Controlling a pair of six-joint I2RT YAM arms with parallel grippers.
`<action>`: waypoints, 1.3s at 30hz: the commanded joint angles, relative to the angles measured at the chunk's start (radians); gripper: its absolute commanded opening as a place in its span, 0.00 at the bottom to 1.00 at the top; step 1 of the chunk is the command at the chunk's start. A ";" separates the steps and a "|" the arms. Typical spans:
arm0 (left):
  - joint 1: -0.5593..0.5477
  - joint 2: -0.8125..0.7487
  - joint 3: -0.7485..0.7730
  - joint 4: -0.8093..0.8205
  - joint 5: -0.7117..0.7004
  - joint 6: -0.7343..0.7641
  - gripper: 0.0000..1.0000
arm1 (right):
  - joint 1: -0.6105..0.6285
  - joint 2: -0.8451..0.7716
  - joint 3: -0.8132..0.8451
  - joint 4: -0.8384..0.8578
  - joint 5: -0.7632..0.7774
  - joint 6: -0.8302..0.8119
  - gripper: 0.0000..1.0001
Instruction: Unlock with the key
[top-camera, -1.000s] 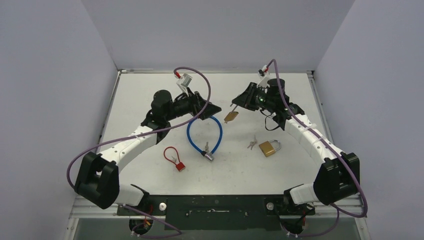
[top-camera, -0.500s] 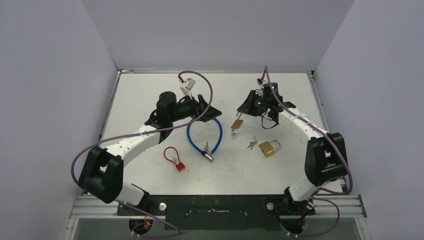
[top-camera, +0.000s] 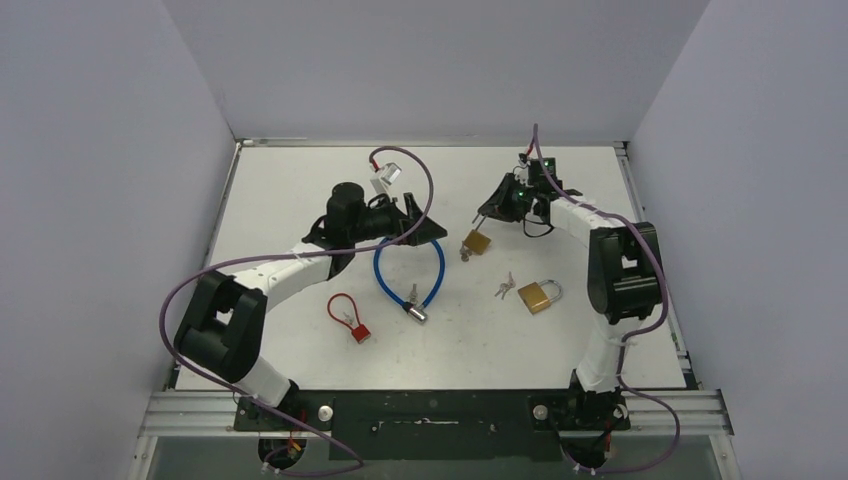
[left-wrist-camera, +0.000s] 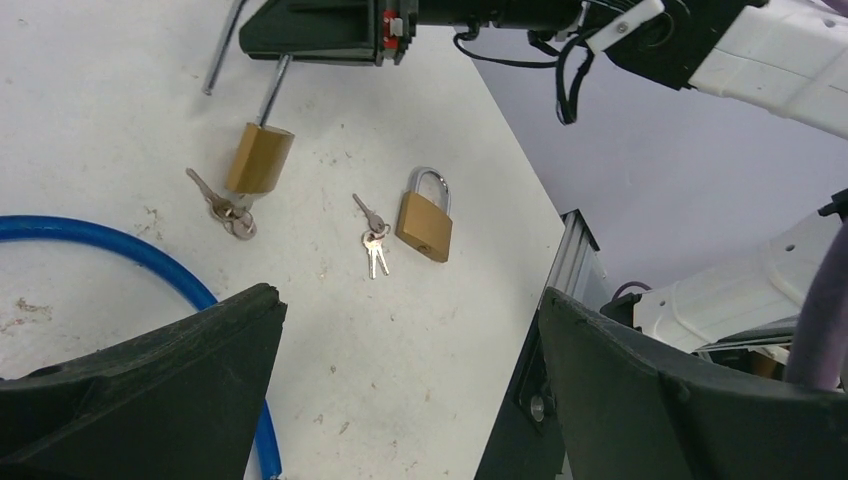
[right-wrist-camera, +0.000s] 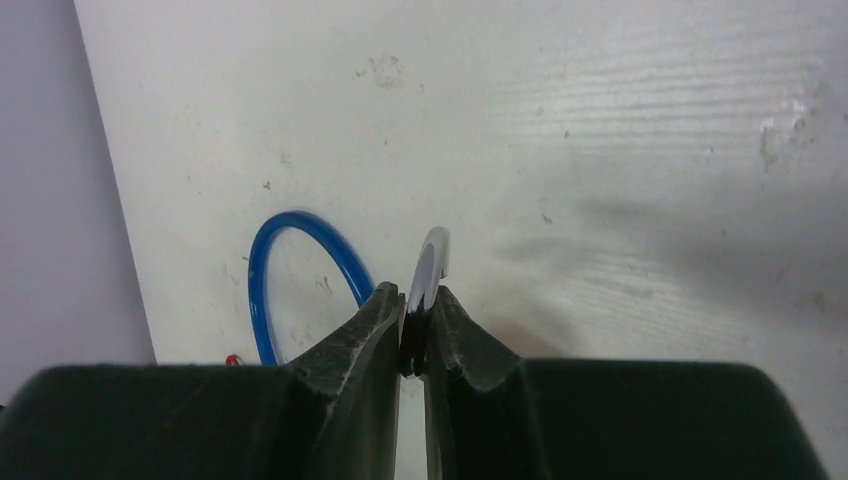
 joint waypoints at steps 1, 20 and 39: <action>0.016 0.032 0.070 0.039 0.041 -0.003 0.97 | -0.027 0.071 0.081 0.218 -0.114 0.008 0.11; 0.101 0.056 0.142 -0.122 -0.043 0.055 0.97 | -0.043 0.225 0.312 0.013 0.140 -0.135 0.67; 0.130 -0.258 -0.019 -0.512 -0.647 0.022 0.85 | 0.370 -0.084 0.077 -0.116 0.330 -0.164 0.56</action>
